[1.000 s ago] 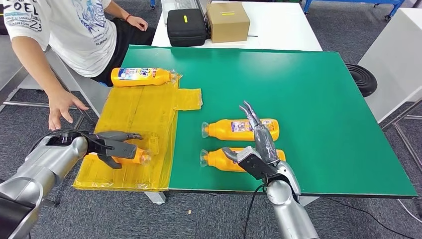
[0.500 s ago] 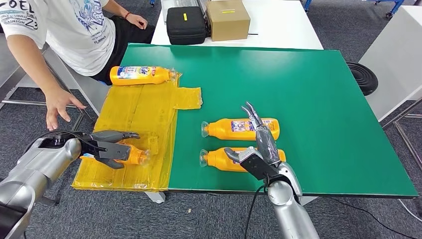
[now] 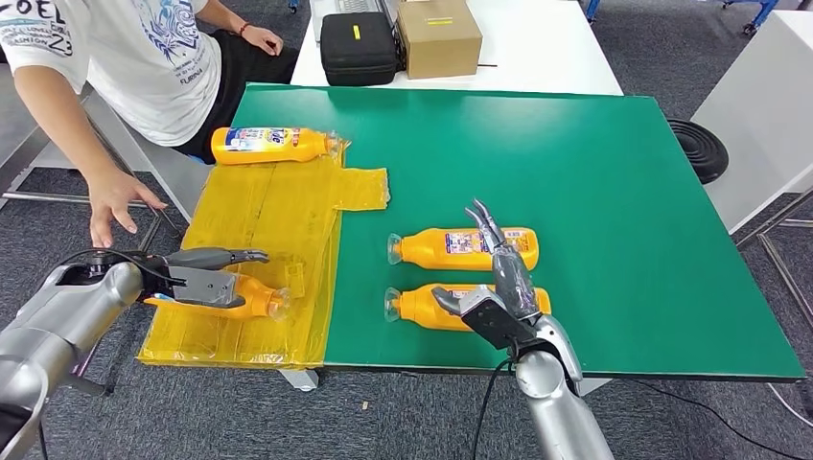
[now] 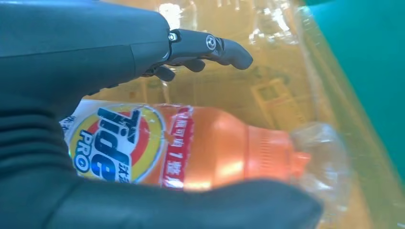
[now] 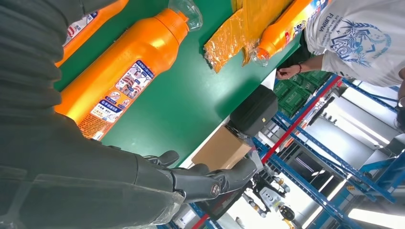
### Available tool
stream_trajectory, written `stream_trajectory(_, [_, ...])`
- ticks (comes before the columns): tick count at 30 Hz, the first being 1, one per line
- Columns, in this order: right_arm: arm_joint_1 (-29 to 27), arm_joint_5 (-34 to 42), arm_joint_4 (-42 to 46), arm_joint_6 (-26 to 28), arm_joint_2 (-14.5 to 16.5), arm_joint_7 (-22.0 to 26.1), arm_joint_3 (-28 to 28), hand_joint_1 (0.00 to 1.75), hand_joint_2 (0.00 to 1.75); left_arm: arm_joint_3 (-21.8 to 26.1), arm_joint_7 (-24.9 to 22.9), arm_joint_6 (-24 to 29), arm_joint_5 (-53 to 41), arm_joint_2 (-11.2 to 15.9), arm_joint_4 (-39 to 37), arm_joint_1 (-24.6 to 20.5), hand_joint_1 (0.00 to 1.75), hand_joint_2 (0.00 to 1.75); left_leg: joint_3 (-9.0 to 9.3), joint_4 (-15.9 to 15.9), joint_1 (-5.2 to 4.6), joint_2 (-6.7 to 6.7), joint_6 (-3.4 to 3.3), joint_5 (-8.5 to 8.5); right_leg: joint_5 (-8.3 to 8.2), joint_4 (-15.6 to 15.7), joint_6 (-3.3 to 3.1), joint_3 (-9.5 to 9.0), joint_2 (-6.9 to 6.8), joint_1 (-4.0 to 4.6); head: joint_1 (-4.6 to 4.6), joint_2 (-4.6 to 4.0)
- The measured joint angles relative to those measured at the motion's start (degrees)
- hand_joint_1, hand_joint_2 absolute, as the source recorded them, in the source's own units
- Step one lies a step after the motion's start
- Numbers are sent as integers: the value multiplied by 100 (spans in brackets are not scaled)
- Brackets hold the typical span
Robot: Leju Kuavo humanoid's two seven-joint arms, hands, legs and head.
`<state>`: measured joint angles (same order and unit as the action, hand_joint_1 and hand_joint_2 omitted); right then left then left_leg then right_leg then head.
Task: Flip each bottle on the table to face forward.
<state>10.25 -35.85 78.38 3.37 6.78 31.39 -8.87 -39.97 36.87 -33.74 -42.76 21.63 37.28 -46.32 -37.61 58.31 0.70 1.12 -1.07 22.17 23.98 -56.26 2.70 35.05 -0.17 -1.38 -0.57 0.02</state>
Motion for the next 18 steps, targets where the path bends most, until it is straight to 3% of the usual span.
stream_trajectory(1, [0,0,0,0,0,-2,1,0,175,2,54,-93,142,49,77,21,0,0,-1,0,0,-1,0,0,0,0,0,1,1,0,-1,0])
stream_trajectory(5, [-2,0,0,-6,0,-4,1,0,175,65,248,-260,1085,248,565,216,0,175,-2,0,0,-1,0,0,0,0,0,3,1,0,-1,0])
stream_trajectory(11, [-5,-113,1,-78,15,-99,-1,0,175,384,333,289,2839,239,1474,799,0,175,-2,0,-1,-5,1,2,1,3,-1,7,6,-2,0,0])
stream_trajectory(18, [-6,-670,42,-221,7,-482,-1,0,175,1537,195,972,2999,-416,2137,1529,0,175,-3,0,-3,-12,1,2,-1,4,0,9,14,-3,0,0])
